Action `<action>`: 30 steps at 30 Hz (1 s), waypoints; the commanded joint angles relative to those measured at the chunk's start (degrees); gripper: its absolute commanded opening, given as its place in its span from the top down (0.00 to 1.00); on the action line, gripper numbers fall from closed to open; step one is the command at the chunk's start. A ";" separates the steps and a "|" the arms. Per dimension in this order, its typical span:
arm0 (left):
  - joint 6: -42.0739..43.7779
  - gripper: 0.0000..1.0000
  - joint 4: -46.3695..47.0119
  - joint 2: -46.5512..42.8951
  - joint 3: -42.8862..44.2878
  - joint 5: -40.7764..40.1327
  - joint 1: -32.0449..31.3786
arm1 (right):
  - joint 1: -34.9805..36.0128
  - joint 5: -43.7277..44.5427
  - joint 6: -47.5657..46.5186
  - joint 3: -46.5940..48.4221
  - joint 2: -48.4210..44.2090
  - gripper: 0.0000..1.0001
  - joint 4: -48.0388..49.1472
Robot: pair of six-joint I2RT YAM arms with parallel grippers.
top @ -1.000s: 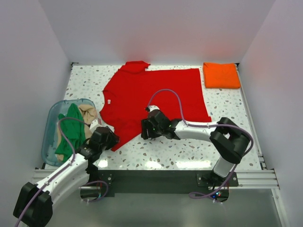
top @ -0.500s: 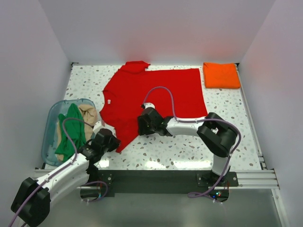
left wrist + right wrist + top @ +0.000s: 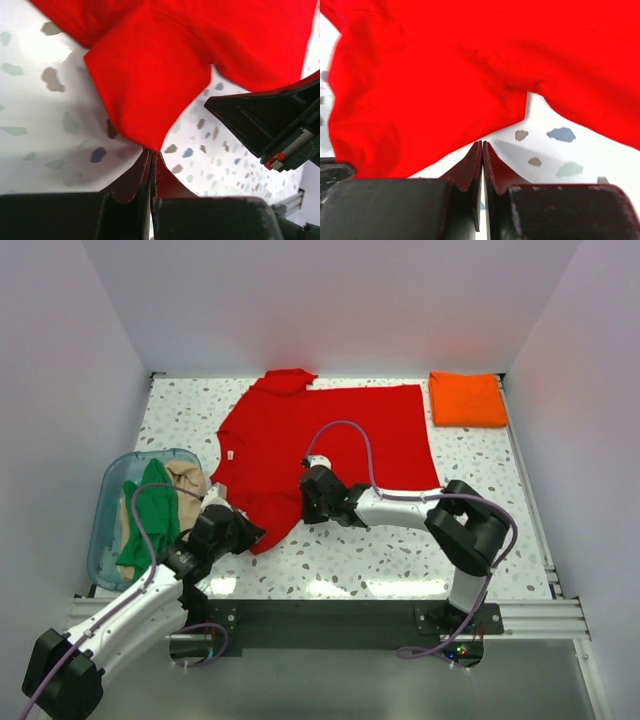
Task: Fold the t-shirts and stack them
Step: Flatten the tshirt out
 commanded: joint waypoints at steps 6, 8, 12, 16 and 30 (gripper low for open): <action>1.08 1.00 1.73 -1.25 5.54 8.20 -0.33 | 0.23 2.91 -1.30 0.51 -11.75 0.98 -5.84; 0.55 1.00 2.35 -1.77 5.62 9.69 -0.42 | 0.23 3.60 -1.65 0.60 -13.07 0.97 -6.99; -1.55 1.00 4.63 -1.87 6.76 11.72 -0.33 | 0.23 3.96 -1.92 -0.36 -15.80 0.90 -8.31; -3.32 1.00 6.48 -1.16 8.43 13.12 -0.33 | 0.14 3.70 -1.65 -2.47 -18.43 0.86 -8.22; -8.50 1.00 8.05 6.03 10.63 3.02 1.51 | 0.23 2.82 -1.04 -5.99 -19.41 0.81 -7.62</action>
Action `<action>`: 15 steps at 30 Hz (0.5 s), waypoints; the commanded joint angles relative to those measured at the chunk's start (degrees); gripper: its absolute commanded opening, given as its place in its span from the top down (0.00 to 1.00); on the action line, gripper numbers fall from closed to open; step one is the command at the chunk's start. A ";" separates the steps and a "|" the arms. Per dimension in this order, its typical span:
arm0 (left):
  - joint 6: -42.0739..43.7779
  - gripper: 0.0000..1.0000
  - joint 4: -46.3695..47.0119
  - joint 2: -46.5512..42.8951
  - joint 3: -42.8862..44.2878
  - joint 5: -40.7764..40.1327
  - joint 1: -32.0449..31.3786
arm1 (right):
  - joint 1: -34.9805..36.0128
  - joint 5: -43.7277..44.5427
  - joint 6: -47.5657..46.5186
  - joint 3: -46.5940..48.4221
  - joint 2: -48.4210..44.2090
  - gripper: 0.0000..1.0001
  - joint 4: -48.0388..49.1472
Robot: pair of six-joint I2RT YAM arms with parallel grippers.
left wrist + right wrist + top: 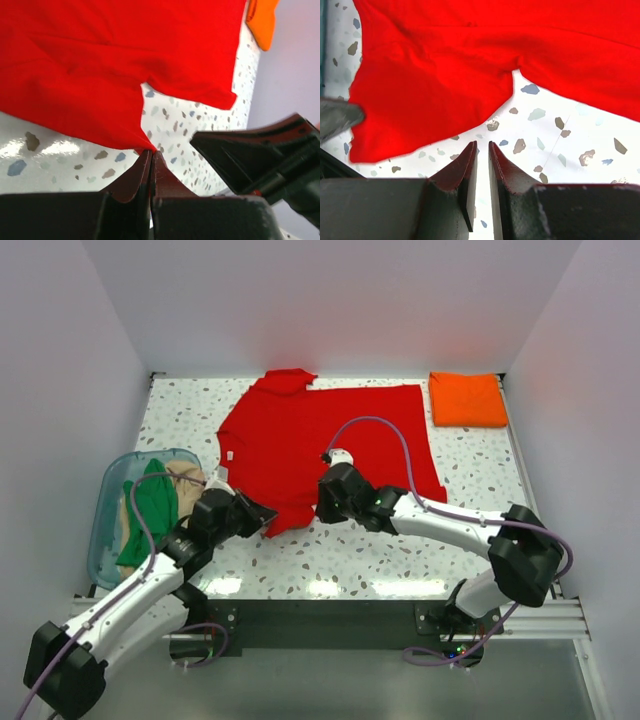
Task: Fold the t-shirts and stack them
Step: Flatten the tshirt out
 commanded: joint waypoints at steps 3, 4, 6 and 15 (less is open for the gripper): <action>-1.49 1.00 8.39 8.60 2.68 -1.96 4.22 | 0.23 -0.40 0.47 -1.21 0.31 0.79 2.81; -1.31 1.00 9.28 9.58 2.77 -1.96 5.11 | 0.23 -0.49 0.39 -1.38 0.57 0.78 3.08; -0.88 1.00 12.52 12.48 2.94 0.23 8.09 | 0.23 -1.10 0.30 -1.47 1.01 0.78 3.78; 2.29 1.00 14.30 18.73 5.23 1.65 14.79 | 1.02 -3.12 -0.06 -1.04 4.44 0.71 7.12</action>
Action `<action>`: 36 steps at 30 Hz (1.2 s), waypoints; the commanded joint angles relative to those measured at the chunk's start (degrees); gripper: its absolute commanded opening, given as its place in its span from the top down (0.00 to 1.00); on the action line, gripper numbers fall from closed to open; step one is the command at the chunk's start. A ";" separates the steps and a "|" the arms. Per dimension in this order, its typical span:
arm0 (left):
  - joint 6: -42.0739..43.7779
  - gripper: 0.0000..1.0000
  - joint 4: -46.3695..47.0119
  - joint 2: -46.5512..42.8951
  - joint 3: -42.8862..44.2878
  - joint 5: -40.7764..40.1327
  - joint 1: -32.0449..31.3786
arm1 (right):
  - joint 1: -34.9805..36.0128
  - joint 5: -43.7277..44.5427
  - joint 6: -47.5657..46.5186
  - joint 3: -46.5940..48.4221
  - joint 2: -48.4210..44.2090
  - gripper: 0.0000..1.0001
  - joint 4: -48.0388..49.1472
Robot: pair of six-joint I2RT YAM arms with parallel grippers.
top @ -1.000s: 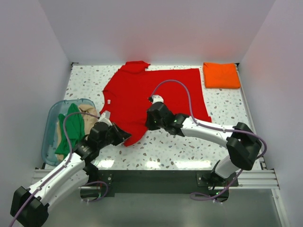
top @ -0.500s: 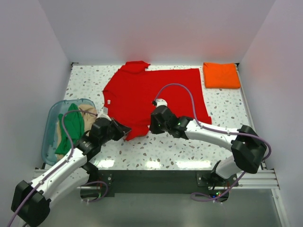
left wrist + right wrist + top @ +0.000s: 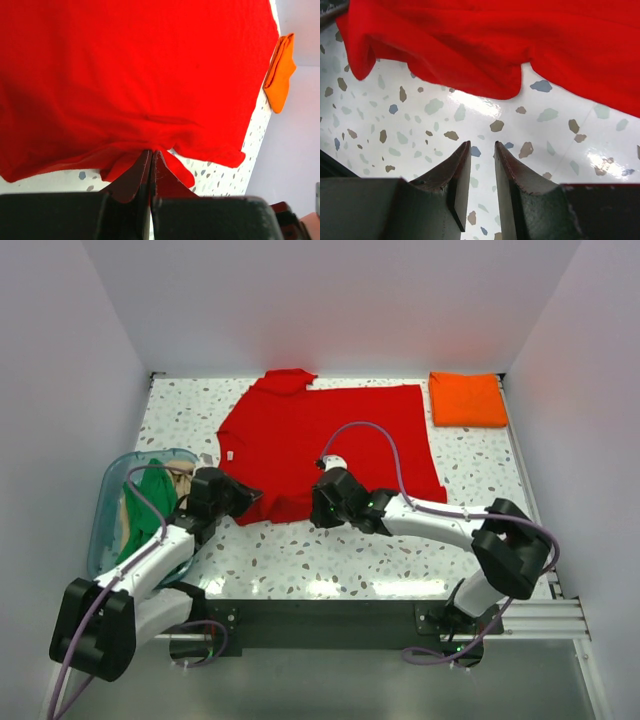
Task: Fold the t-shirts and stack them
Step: Flatten the tshirt out
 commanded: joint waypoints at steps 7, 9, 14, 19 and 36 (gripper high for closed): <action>2.58 1.00 6.57 4.37 2.45 1.85 2.88 | 5.52 1.82 -0.27 3.96 6.43 0.56 7.03; 2.76 1.00 6.93 5.16 2.54 1.94 3.15 | 7.28 4.46 -1.14 5.98 8.80 0.53 8.00; 4.33 1.00 7.10 6.74 3.41 1.94 4.11 | 9.92 10.78 -4.22 10.81 13.47 0.53 9.49; 5.65 1.00 6.93 8.15 4.38 1.94 5.08 | 11.42 14.57 -8.09 12.84 16.19 0.53 12.66; 7.94 1.00 8.24 11.40 5.53 4.13 6.49 | 12.03 21.51 -16.88 21.90 26.83 0.56 11.60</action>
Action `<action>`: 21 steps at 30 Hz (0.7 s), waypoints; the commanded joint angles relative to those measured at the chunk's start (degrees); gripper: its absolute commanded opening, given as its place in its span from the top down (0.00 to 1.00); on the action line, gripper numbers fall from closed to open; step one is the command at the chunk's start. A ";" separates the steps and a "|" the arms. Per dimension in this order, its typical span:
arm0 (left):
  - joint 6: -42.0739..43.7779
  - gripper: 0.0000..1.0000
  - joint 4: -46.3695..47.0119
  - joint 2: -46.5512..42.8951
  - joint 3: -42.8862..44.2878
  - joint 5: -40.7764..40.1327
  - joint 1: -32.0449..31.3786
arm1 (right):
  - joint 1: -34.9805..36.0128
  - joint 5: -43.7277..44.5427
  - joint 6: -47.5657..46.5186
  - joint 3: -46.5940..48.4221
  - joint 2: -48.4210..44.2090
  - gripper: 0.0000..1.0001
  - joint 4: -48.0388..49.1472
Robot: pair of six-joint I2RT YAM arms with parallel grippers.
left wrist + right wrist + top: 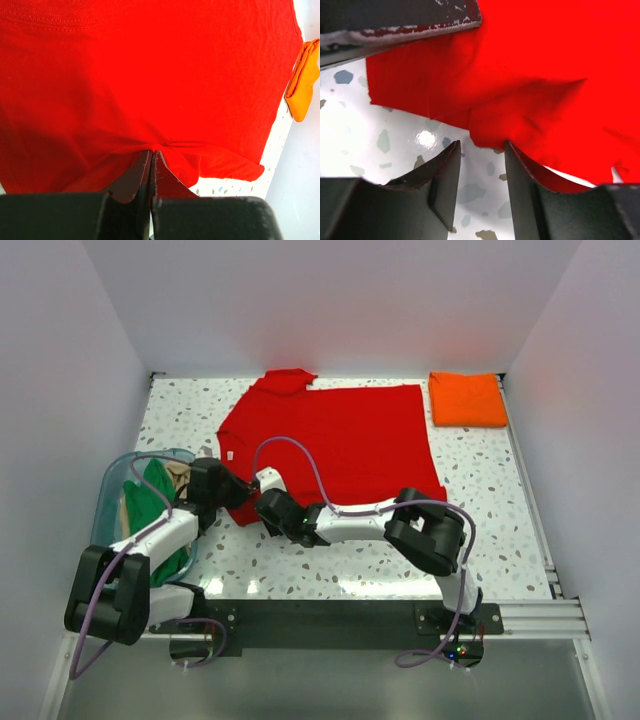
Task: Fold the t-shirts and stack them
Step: Flatten the tshirt out
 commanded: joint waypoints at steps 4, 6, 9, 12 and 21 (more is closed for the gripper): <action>1.84 1.00 3.50 0.41 2.21 1.27 0.74 | 0.43 4.40 -2.42 3.95 1.74 0.62 1.88; 1.76 1.00 3.59 0.50 2.29 1.54 0.74 | 0.43 4.93 -2.07 4.22 2.10 0.69 1.00; 1.84 1.00 3.85 0.41 2.03 1.89 0.74 | 0.43 4.67 -1.98 4.22 2.18 0.74 0.82; 1.76 1.00 4.29 0.41 1.42 2.41 0.74 | 0.43 4.49 -2.07 4.84 2.71 0.78 0.56; 1.67 1.00 4.29 -1.35 0.45 3.03 0.74 | 0.43 4.84 -1.28 2.91 -0.53 0.82 -1.29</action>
